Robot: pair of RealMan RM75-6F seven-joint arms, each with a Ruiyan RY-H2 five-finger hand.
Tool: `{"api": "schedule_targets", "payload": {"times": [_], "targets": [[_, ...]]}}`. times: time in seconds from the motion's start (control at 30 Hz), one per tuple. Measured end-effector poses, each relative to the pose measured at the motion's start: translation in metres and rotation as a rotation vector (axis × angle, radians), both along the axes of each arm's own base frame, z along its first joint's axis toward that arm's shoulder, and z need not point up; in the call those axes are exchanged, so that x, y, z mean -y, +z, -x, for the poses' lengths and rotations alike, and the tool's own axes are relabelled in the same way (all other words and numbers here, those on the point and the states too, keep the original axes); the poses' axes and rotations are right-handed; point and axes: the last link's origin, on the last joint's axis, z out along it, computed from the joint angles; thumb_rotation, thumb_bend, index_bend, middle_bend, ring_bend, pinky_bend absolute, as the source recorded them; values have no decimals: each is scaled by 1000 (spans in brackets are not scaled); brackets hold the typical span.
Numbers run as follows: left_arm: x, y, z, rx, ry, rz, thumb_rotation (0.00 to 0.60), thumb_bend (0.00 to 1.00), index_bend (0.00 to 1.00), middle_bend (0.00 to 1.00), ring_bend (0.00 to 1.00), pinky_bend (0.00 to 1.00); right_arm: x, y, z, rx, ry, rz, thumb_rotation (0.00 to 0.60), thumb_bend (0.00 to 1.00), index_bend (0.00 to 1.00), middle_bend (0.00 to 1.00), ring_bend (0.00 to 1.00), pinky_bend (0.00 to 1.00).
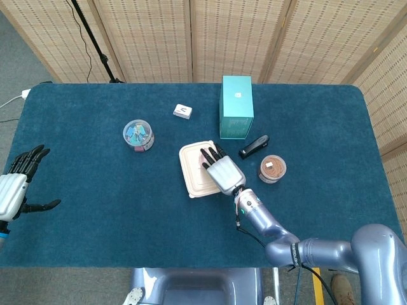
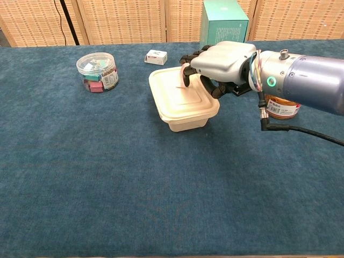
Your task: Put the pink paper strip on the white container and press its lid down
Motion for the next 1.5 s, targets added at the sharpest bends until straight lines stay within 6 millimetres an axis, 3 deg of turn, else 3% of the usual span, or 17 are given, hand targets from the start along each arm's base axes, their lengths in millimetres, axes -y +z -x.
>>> {"api": "schedule_targets", "payload": {"times": [0.77,1.17,1.5], "targets": [[0,1,1,5,0,2,600,0,0,0,0,0,-5,-3,-4,-15,26,-5,600,974,325,0,0,0],[0,1,1,6,2,6,600,0,0,0,0,0,1,7,-8,-3,31,28,600,974,325,0,0,0],[0,2,2,8,5,5,600,0,0,0,0,0,-1,-3,-17,11,43,14,600,975,323,0,0,0]]}}
